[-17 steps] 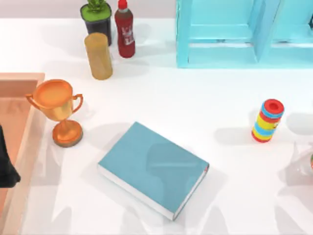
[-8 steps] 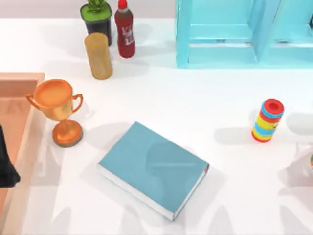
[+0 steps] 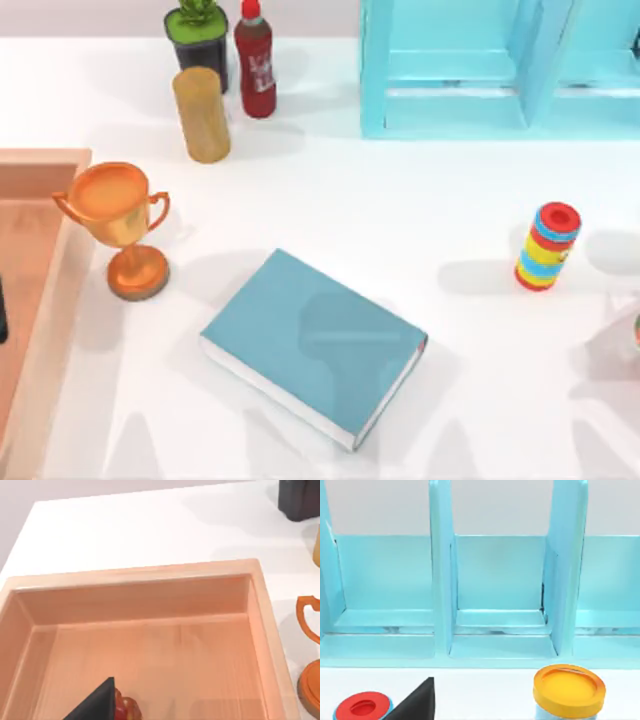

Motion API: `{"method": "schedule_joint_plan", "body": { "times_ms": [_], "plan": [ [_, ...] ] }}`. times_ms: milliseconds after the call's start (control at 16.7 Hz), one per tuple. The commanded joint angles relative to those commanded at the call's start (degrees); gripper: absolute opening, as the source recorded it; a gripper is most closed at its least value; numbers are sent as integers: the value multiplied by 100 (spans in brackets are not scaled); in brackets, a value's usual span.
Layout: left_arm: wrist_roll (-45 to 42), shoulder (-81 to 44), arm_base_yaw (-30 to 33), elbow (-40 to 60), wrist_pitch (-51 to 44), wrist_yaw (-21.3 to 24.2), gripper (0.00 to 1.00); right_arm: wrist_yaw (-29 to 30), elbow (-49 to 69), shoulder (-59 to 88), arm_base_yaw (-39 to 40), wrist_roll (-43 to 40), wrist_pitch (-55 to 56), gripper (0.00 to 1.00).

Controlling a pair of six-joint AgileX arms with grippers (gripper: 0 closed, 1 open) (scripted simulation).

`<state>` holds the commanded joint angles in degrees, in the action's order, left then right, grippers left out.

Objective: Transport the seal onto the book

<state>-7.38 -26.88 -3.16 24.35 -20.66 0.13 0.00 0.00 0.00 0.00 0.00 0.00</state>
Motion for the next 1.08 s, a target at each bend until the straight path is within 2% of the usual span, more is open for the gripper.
{"method": "schedule_joint_plan", "body": {
  "times_ms": [420,600,840,1080],
  "plan": [
    [-617,-4525,-536,3451,-2669,-62,100,0,0,0,0,0,0,100],
    [-777,-6058,-791,4636,-3655,-76,100,0,0,0,0,0,0,100],
    [-889,-7433,-1082,5845,-4607,-47,100,0,0,0,0,0,0,100],
    [-930,-7988,-1210,6350,-5019,4,100,0,0,0,0,0,0,100]
  ]
}}
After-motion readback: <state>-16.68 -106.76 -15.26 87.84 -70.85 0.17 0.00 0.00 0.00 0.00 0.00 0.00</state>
